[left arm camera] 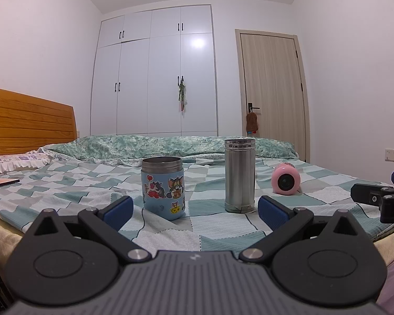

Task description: Flip cup upright

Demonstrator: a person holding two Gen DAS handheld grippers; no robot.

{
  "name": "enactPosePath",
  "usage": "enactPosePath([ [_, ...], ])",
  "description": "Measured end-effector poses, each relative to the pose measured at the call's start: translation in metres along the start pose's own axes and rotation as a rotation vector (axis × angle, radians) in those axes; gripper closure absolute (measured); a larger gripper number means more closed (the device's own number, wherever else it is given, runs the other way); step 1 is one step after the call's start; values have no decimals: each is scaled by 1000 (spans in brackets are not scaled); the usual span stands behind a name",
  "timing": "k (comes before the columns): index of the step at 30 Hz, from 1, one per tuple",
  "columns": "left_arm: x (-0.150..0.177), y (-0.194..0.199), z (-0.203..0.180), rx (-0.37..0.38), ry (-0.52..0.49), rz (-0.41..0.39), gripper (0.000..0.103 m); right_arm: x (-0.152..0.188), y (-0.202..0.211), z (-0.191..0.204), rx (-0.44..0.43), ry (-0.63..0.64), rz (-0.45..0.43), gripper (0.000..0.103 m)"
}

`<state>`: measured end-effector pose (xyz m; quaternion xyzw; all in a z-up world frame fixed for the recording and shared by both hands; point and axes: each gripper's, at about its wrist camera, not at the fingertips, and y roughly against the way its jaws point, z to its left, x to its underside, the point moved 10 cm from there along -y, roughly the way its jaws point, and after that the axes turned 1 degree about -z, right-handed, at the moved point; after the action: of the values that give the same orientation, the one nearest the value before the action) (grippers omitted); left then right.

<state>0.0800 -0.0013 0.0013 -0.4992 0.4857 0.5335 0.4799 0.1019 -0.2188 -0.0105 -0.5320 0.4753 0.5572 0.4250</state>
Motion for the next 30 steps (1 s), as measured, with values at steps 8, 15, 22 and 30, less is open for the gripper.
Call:
enactPosePath([
  [8, 0, 0, -1, 3, 2, 0, 0, 0, 0, 0, -1, -1, -2, 0],
  [15, 0, 1, -2, 9, 5, -2, 0, 0, 0, 0, -1, 0, -2, 0],
  [22, -1, 1, -2, 11, 7, -4, 0, 0, 0, 0, -1, 0, -3, 0],
  [30, -1, 1, 0, 11, 17, -4, 0, 0, 0, 0, -1, 1, -3, 0],
])
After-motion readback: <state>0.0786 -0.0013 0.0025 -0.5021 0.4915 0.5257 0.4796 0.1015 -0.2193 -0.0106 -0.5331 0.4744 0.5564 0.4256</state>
